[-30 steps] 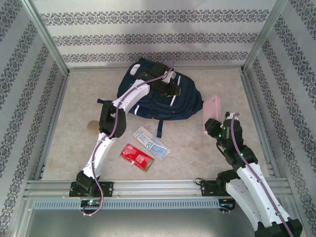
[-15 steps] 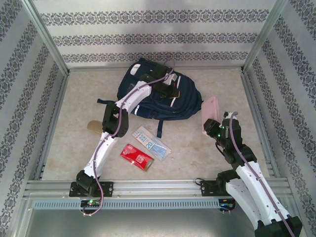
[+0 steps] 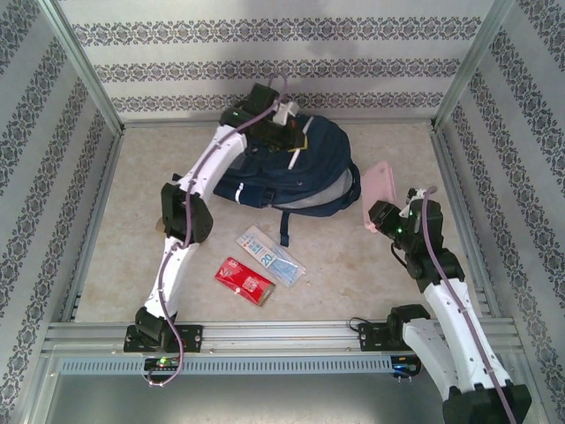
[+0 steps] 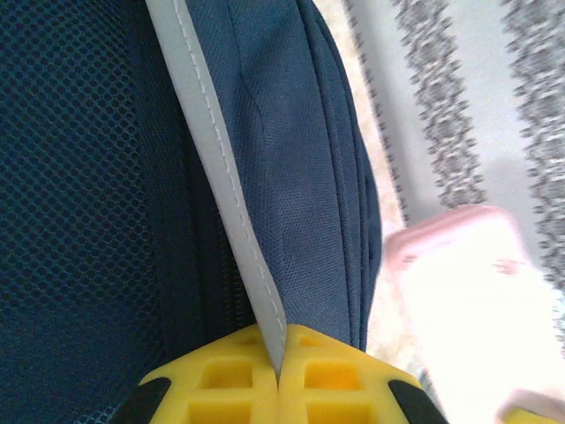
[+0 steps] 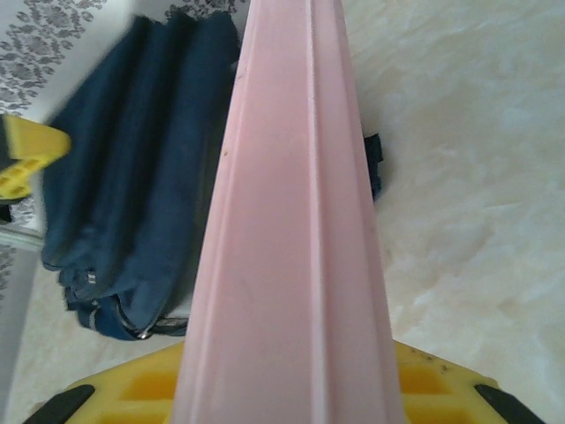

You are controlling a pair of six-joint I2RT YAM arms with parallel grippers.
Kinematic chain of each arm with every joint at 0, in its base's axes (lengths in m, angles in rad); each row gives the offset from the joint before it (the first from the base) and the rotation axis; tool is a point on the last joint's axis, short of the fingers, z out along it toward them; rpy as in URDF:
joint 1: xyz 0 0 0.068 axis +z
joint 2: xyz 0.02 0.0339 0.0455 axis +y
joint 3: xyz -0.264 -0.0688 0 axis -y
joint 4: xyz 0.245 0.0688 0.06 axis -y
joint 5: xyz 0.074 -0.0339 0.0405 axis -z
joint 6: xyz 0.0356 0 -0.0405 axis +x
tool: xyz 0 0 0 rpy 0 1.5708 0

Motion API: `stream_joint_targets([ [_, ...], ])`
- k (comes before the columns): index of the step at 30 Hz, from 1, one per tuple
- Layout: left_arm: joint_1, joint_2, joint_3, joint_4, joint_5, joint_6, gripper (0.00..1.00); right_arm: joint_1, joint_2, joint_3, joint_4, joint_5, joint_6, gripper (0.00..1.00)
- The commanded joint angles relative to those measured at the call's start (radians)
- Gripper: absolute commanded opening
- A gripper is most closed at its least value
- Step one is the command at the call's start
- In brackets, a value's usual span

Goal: Pack the student bag
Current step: Pick up the student bag from the top-center of the table, then place the pencil case in the student bag.

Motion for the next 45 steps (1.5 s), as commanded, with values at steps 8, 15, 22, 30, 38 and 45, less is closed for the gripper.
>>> stream_joint_targets([
  [8,0.045,-0.148,0.010,0.055,0.332,0.032,0.00,-0.011,0.333,0.112,0.327,-0.546,0.118,0.32],
  [15,0.047,-0.169,0.007,0.096,0.399,0.016,0.00,0.060,0.593,0.270,0.370,-0.635,0.103,0.32],
  [22,0.047,-0.177,-0.008,0.143,0.447,-0.014,0.00,0.135,0.916,0.450,0.528,-0.711,0.184,0.33],
  [30,0.061,-0.187,-0.017,0.190,0.459,-0.054,0.00,0.280,1.279,0.734,0.528,-0.563,0.261,0.35],
  [38,0.098,-0.166,-0.031,0.216,0.440,-0.094,0.00,0.382,1.396,0.984,0.323,-0.335,0.144,0.85],
  [45,0.136,-0.150,-0.051,0.209,0.398,-0.102,0.00,0.319,1.158,0.755,0.319,-0.231,0.052,0.97],
])
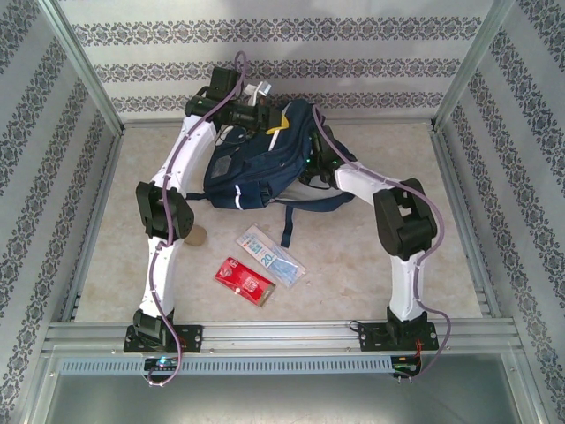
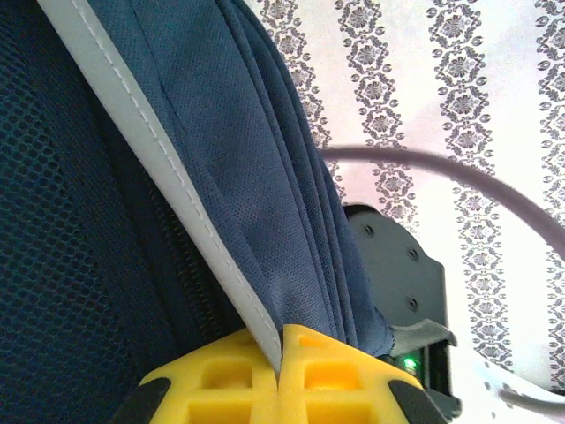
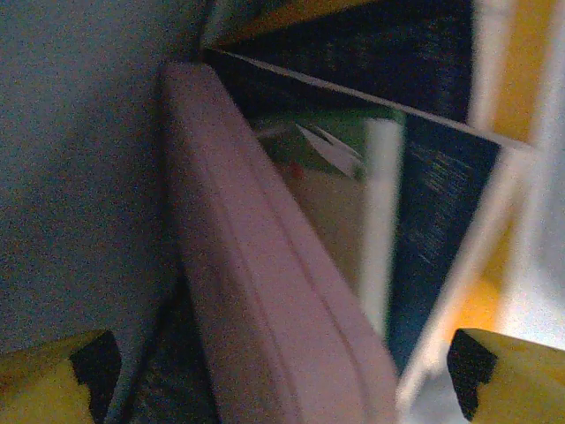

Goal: Pack the student bag
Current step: Place the pencil case in the student bag, then place the student bag at the top-center of the table.

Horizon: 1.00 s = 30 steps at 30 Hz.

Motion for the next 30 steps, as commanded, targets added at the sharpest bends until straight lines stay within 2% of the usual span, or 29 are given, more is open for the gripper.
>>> stream_joint_targets([
  [1,-0.004,-0.063,0.017,0.126,0.055,-0.013,0.00,-0.013,-0.147,-0.085,-0.022,0.060,-0.084,0.98],
  [4,-0.002,-0.046,0.019,0.118,0.041,-0.015,0.00,-0.037,-0.243,-0.173,-0.034,0.073,-0.112,0.98],
  [10,-0.006,-0.052,-0.016,0.072,-0.051,-0.001,0.01,-0.098,-0.514,-0.406,-0.116,0.237,-0.106,0.96],
  [15,-0.048,-0.048,-0.070,0.052,-0.129,0.019,0.04,-0.130,-0.808,-0.602,-0.235,0.513,-0.107,0.93],
  [18,-0.067,-0.038,-0.112,0.056,-0.170,0.010,0.05,-0.141,-0.950,-0.658,-0.292,0.567,-0.144,0.92],
  [22,-0.088,-0.030,-0.155,0.063,-0.214,0.003,0.11,-0.108,-1.080,-0.690,-0.342,0.551,-0.213,0.88],
  [23,-0.094,-0.025,-0.157,0.054,-0.223,0.003,0.13,-0.080,-1.107,-0.695,-0.347,0.544,-0.244,0.88],
  [25,-0.101,-0.026,-0.157,0.018,-0.259,0.005,0.28,-0.016,-1.149,-0.694,-0.372,0.551,-0.300,0.87],
  [27,-0.102,-0.050,-0.170,-0.020,-0.295,-0.002,0.38,0.064,-1.170,-0.683,-0.398,0.549,-0.361,0.86],
  [30,-0.101,-0.170,-0.273,0.007,-0.361,-0.005,0.51,0.155,-1.158,-0.653,-0.445,0.539,-0.402,0.86],
])
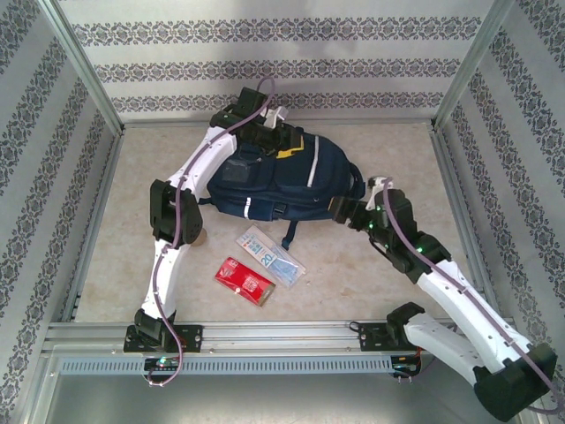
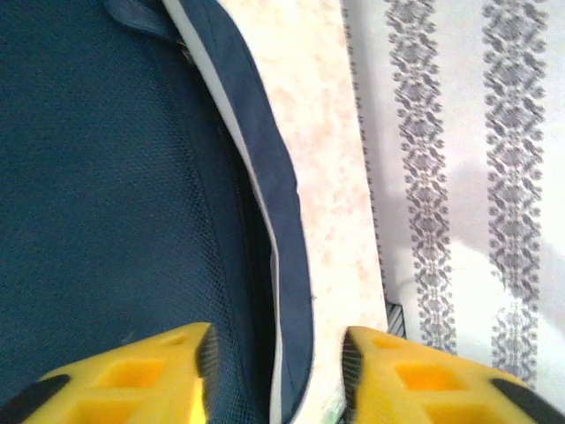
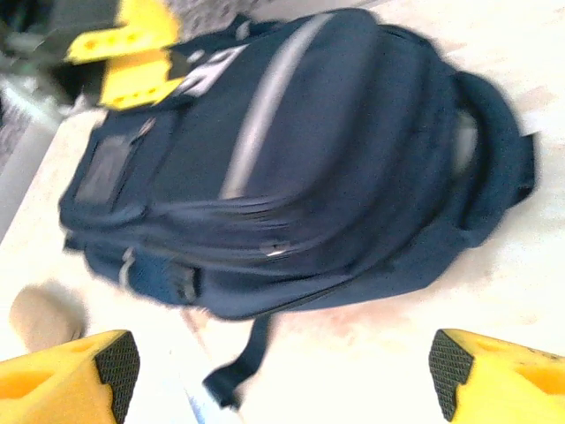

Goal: Pack the student bag
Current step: Place the student bag at the top-center of the table, then pick up the loose stationery at the center of the table.

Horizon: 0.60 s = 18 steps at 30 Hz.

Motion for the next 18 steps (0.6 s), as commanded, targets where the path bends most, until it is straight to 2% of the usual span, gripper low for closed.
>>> stream_joint_targets([
  [1,0.006,-0.182,-0.097,-0.008,-0.104,0.001,0.53,0.081,0.013,0.028,-0.074,-0.009,-0.108,0.86],
  [4,0.008,-0.321,-0.195,-0.058,-0.228,0.009,0.62,0.183,0.059,0.058,-0.096,-0.007,-0.137,0.86],
  [7,0.020,-0.483,-0.379,-0.044,-0.338,-0.019,0.68,0.306,0.151,0.108,-0.126,0.013,-0.159,0.86],
  [12,0.045,-0.728,-0.708,-0.031,-0.465,-0.129,0.72,0.396,0.314,0.150,-0.089,-0.115,-0.127,0.85],
  [15,0.046,-0.854,-0.971,0.078,-0.412,-0.216,0.72,0.398,0.407,0.141,-0.039,-0.201,-0.084,0.84],
  [18,0.034,-0.945,-1.233,0.256,-0.326,-0.312,0.70,0.384,0.453,0.113,-0.012,-0.201,-0.033,0.84],
])
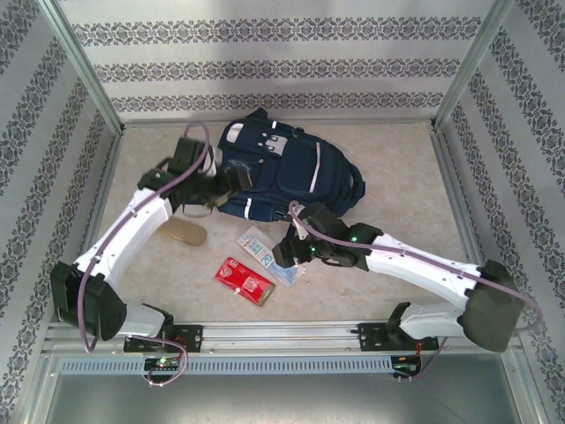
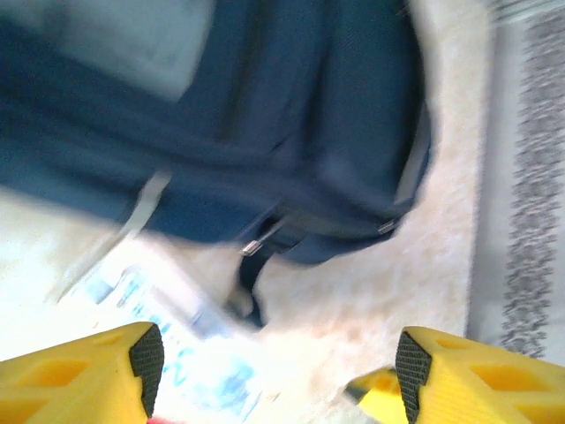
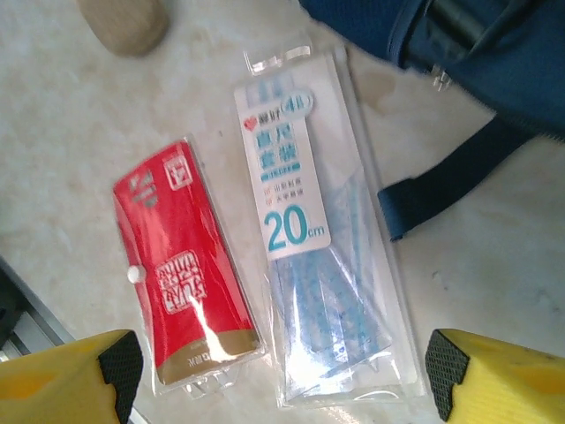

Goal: Pack the student bag
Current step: Pick up the loose stationery at the center of the table.

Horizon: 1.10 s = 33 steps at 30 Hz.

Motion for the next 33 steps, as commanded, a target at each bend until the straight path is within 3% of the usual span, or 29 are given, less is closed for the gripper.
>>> stream_joint_targets([
  [1,-0.020,-0.037,-0.227,0.187,0.057,-0.136,0.69,-0.025,0.018,-0.047,0.079,-0.090,0.075,0.84],
  [8,-0.121,0.014,-0.434,0.431,0.064,-0.169,0.64,-0.186,0.090,-0.223,0.346,-0.379,0.199,0.82],
  [13,-0.157,0.105,-0.468,0.528,0.062,-0.188,0.57,-0.230,0.197,-0.233,0.385,-0.412,0.187,0.79],
  [20,-0.168,0.182,-0.497,0.603,0.077,-0.199,0.53,-0.256,0.296,-0.204,0.416,-0.459,0.170,0.77],
  [23,-0.169,0.196,-0.513,0.616,0.079,-0.202,0.52,-0.255,0.345,-0.204,0.504,-0.565,0.207,0.76],
  [25,-0.168,0.200,-0.529,0.631,0.078,-0.205,0.52,-0.250,0.388,-0.203,0.573,-0.640,0.246,0.74],
  [33,-0.171,0.224,-0.570,0.680,0.085,-0.222,0.51,-0.236,0.490,-0.196,0.774,-0.741,0.375,0.61],
])
